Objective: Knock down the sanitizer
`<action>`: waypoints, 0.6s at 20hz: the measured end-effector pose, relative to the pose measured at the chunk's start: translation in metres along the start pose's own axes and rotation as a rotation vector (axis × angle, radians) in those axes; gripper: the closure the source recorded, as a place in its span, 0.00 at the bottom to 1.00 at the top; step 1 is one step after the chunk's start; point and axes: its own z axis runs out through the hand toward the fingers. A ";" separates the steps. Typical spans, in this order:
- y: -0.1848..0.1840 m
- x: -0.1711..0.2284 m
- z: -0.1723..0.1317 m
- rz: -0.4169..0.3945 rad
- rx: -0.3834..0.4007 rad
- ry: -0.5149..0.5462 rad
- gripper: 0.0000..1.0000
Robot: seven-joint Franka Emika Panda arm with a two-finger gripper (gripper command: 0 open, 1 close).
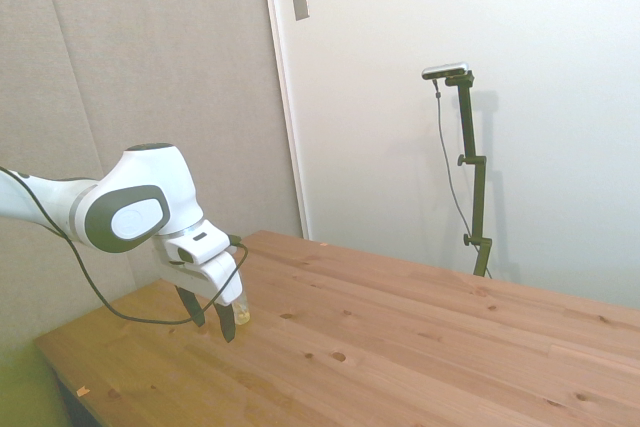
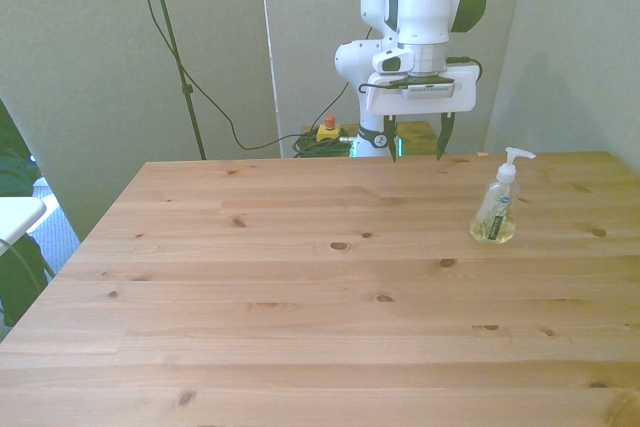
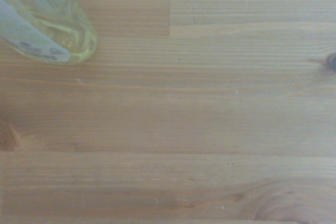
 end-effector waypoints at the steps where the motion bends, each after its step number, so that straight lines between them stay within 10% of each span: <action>1: 0.000 0.000 0.001 0.000 -0.001 -0.001 0.00; 3: -0.002 -0.001 0.002 -0.005 -0.002 -0.003 0.00; 4: -0.005 -0.003 0.002 -0.012 -0.003 -0.004 1.00; 12: -0.066 -0.024 0.010 -0.039 -0.016 -0.008 1.00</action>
